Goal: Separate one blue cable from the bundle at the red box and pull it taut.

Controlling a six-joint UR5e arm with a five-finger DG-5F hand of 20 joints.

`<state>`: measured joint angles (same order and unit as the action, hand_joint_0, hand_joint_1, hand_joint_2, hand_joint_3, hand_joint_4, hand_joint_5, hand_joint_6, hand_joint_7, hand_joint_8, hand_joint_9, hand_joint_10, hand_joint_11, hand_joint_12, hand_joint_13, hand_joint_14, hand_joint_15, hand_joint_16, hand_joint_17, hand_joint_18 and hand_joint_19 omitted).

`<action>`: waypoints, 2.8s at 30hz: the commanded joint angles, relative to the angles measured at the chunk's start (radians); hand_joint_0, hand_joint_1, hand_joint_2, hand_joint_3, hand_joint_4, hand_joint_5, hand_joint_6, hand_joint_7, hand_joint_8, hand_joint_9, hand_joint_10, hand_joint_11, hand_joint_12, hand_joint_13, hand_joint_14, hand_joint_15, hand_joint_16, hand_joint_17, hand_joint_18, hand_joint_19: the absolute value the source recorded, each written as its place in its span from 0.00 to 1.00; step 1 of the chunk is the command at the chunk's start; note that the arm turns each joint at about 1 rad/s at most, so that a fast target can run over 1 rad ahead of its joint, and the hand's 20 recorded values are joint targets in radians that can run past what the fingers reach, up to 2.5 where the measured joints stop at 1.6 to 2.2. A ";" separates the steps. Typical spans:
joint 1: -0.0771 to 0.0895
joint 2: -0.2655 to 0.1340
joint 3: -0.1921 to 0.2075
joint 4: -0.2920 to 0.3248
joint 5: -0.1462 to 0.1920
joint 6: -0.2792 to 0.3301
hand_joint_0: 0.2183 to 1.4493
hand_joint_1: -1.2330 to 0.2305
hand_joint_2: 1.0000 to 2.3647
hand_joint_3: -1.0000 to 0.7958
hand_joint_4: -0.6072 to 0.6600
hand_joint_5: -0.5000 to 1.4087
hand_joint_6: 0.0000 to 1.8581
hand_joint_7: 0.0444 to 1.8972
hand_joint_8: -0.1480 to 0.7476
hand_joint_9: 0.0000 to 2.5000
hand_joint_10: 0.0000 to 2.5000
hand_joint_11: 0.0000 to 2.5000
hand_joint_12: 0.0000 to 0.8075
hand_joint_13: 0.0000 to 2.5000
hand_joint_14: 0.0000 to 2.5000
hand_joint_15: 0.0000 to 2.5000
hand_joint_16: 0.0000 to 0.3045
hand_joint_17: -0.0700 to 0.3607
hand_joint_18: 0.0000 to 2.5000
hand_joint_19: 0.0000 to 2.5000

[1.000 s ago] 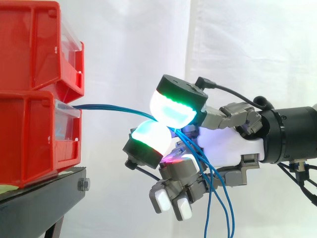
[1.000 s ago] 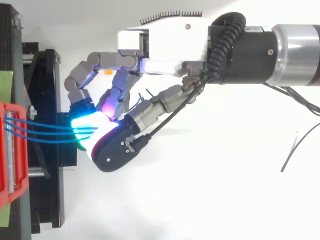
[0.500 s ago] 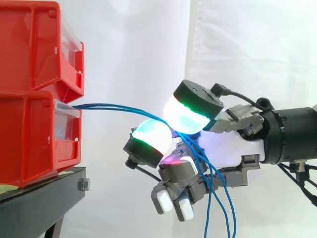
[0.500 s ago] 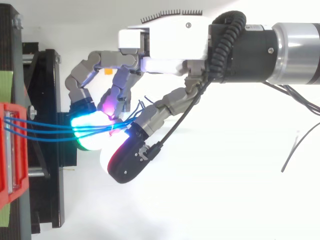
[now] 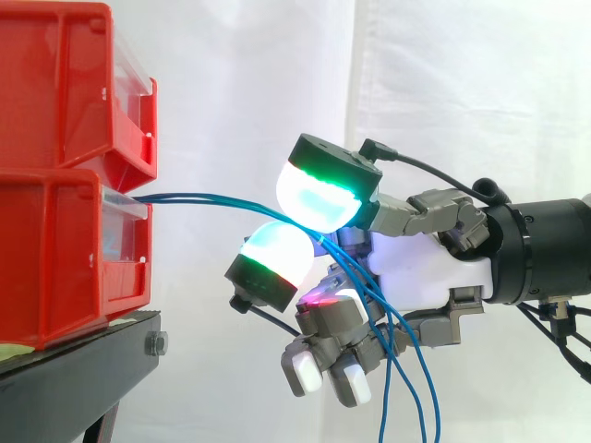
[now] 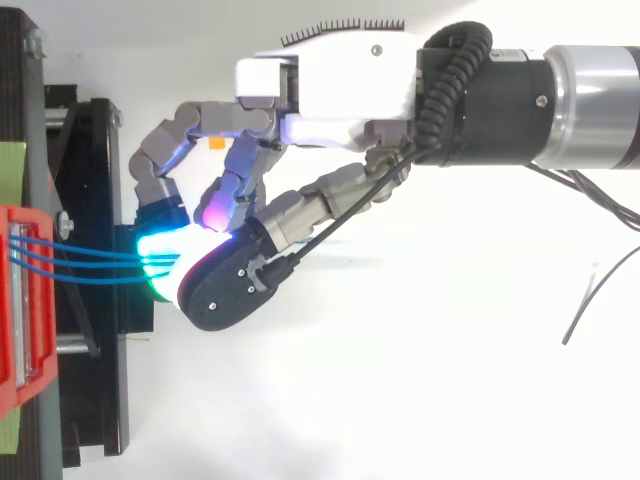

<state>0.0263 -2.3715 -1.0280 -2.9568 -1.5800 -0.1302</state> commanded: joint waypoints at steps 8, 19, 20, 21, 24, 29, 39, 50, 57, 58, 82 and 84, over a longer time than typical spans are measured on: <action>0.000 0.000 0.000 -0.001 0.000 0.000 0.44 0.24 0.00 0.30 0.41 0.17 0.46 0.63 0.47 0.42 0.01 0.48 0.46 0.32 0.01 0.27 0.16 0.41 0.33 0.31; 0.000 0.000 0.000 -0.001 -0.003 0.001 0.32 0.23 0.00 0.28 0.47 0.17 0.48 0.62 0.48 0.44 0.01 0.48 0.46 0.33 0.01 0.27 0.16 0.41 0.34 0.30; 0.000 0.000 0.000 0.001 -0.003 0.001 0.30 0.24 0.00 0.28 0.47 0.17 0.48 0.62 0.48 0.44 0.01 0.48 0.46 0.33 0.01 0.27 0.16 0.42 0.34 0.31; 0.000 0.000 0.000 0.001 -0.003 0.000 0.28 0.24 0.00 0.28 0.47 0.17 0.48 0.62 0.48 0.44 0.01 0.49 0.47 0.33 0.01 0.27 0.16 0.42 0.34 0.31; -0.002 0.000 -0.001 -0.001 -0.003 0.000 0.20 0.30 0.00 0.28 0.50 0.18 0.48 0.58 0.52 0.46 0.01 0.48 0.51 0.35 0.01 0.27 0.18 0.45 0.37 0.31; -0.002 0.000 0.000 -0.004 -0.003 0.000 0.21 0.38 0.00 0.28 0.51 0.18 0.47 0.56 0.53 0.47 0.01 0.48 0.51 0.35 0.01 0.27 0.18 0.45 0.38 0.30; 0.000 0.000 0.000 -0.002 -0.003 0.001 0.32 0.43 0.00 0.28 0.49 0.18 0.46 0.60 0.49 0.48 0.01 0.48 0.48 0.35 0.01 0.27 0.15 0.41 0.36 0.34; -0.002 0.000 -0.001 -0.002 -0.003 -0.002 0.41 0.23 0.01 0.36 0.42 0.18 0.47 0.65 0.48 0.48 0.01 0.50 0.46 0.35 0.01 0.27 0.15 0.41 0.35 0.32; -0.002 0.000 -0.001 0.002 -0.003 -0.002 0.46 0.19 0.00 0.28 0.39 0.18 0.48 0.63 0.48 0.47 0.01 0.50 0.45 0.34 0.01 0.27 0.15 0.40 0.34 0.30; -0.002 0.000 -0.001 0.002 -0.003 -0.002 0.45 0.19 0.00 0.28 0.39 0.18 0.48 0.63 0.47 0.47 0.01 0.50 0.45 0.34 0.01 0.27 0.15 0.40 0.34 0.30; -0.002 0.000 -0.001 0.004 -0.003 -0.002 0.19 0.36 0.00 0.28 0.50 0.20 0.47 0.56 0.53 0.54 0.01 0.51 0.52 0.39 0.01 0.28 0.18 0.45 0.39 0.31; -0.002 0.000 -0.001 0.004 -0.003 -0.002 0.19 0.38 0.00 0.28 0.50 0.20 0.47 0.55 0.53 0.54 0.01 0.51 0.52 0.39 0.01 0.27 0.18 0.45 0.39 0.31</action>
<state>0.0247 -2.3715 -1.0294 -2.9542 -1.5830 -0.1318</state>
